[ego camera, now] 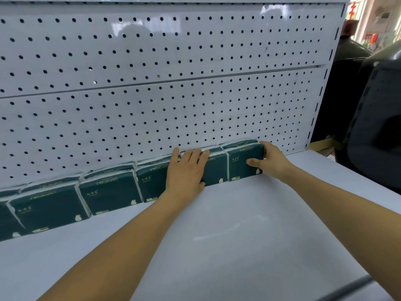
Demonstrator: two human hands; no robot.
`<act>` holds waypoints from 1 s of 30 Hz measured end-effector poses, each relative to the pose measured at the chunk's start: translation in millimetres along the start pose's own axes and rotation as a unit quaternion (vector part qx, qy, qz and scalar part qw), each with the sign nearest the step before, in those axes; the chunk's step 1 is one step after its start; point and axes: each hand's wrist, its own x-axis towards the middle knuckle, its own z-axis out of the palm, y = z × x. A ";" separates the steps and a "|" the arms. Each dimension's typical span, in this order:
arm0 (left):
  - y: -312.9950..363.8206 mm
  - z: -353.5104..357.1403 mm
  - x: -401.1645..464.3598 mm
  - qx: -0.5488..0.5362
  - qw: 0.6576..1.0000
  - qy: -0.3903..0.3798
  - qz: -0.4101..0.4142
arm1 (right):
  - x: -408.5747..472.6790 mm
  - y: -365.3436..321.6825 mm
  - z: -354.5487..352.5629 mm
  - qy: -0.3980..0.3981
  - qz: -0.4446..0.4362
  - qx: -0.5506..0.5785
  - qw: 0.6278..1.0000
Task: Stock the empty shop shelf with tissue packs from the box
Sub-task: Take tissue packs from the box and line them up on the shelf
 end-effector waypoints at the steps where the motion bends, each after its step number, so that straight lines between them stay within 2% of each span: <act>1: 0.8 -3.6 0.0 -0.003 1.000 -0.005 -0.003 | -2.8 -3.7 -0.5 0.008 0.012 -0.017 1.000; 4: 3.5 -19.5 -3.2 -0.005 1.000 -0.009 -0.017 | -22.1 -16.9 -1.6 0.070 0.003 -0.108 0.992; 8: 3.1 -47.7 -26.5 0.000 0.999 0.023 -0.034 | -75.9 -36.0 -2.2 0.109 -0.119 -0.233 0.959; 12: 4.3 -82.3 -79.9 -0.046 0.995 0.053 -0.075 | -144.8 -48.0 -1.5 0.159 -0.234 -0.234 0.930; 15: 8.4 -103.6 -138.5 -0.072 0.985 0.129 -0.090 | -196.4 -49.8 1.6 0.184 -0.293 -0.238 0.908; 18: 12.0 -119.6 -203.9 -0.092 0.975 0.174 -0.102 | -246.9 -55.9 11.9 0.167 -0.319 -0.251 0.899; 21: 10.9 -131.7 -273.1 -0.091 0.973 0.176 -0.117 | -296.7 -65.0 32.0 0.130 -0.345 -0.222 0.903; 25: -3.3 -140.6 -356.2 -0.082 0.975 0.128 -0.162 | -350.3 -82.2 68.7 0.059 -0.372 -0.215 0.901; 30: -40.2 -151.2 -455.3 -0.029 0.979 0.060 -0.194 | -405.6 -114.1 125.3 -0.013 -0.437 -0.205 0.876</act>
